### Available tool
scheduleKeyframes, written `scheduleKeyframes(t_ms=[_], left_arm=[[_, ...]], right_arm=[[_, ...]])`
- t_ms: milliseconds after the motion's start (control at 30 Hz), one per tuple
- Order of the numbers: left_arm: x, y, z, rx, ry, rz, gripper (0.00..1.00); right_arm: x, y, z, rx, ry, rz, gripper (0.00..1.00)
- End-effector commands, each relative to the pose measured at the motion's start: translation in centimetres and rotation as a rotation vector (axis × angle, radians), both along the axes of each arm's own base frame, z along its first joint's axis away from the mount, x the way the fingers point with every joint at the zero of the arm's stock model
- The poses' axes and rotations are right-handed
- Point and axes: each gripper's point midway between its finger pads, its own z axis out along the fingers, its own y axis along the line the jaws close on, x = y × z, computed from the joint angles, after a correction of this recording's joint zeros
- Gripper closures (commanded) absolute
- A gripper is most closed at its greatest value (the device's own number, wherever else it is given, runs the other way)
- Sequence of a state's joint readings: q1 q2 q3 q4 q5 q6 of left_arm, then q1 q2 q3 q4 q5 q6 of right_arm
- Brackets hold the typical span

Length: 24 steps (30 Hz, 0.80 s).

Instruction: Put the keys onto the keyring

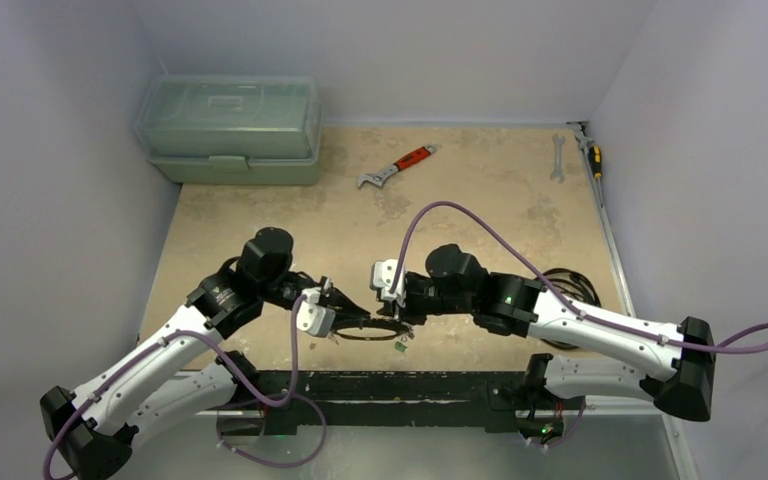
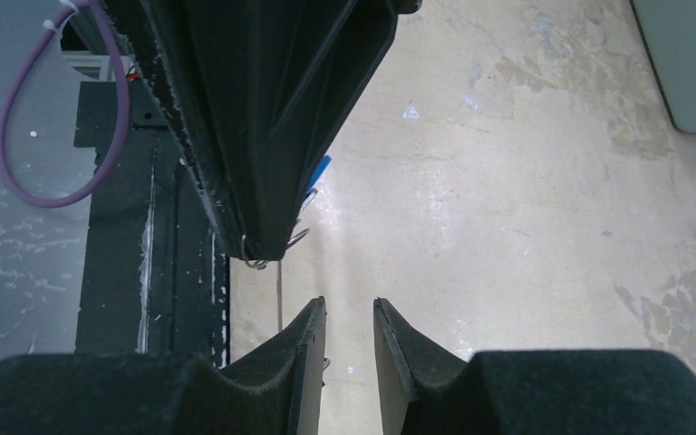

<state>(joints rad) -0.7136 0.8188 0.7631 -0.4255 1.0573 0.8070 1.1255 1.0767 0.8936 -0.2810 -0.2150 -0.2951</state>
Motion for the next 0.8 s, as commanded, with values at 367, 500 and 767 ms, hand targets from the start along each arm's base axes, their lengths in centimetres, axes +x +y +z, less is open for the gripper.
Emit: scheduleKeyframes(t_ms=[367,500,767], left_arm=[[2.4,-0.2,3.1,-0.108,-0.172,0.108,1.00],[2.4,-0.2,3.0,-0.110,-0.173,0.111,1.00],[2.2,-0.3,3.1,-0.122,-0.168,0.104,1.00]], right_arm=[[-2.7,0.4,1.7,0.068,0.105,0.085,0.70],[-2.2,0.7,2.3,0.101,0.088,0.064,0.70],[0.3,-0.2,4.8,0.215,-0.010,-0.081,0.69]])
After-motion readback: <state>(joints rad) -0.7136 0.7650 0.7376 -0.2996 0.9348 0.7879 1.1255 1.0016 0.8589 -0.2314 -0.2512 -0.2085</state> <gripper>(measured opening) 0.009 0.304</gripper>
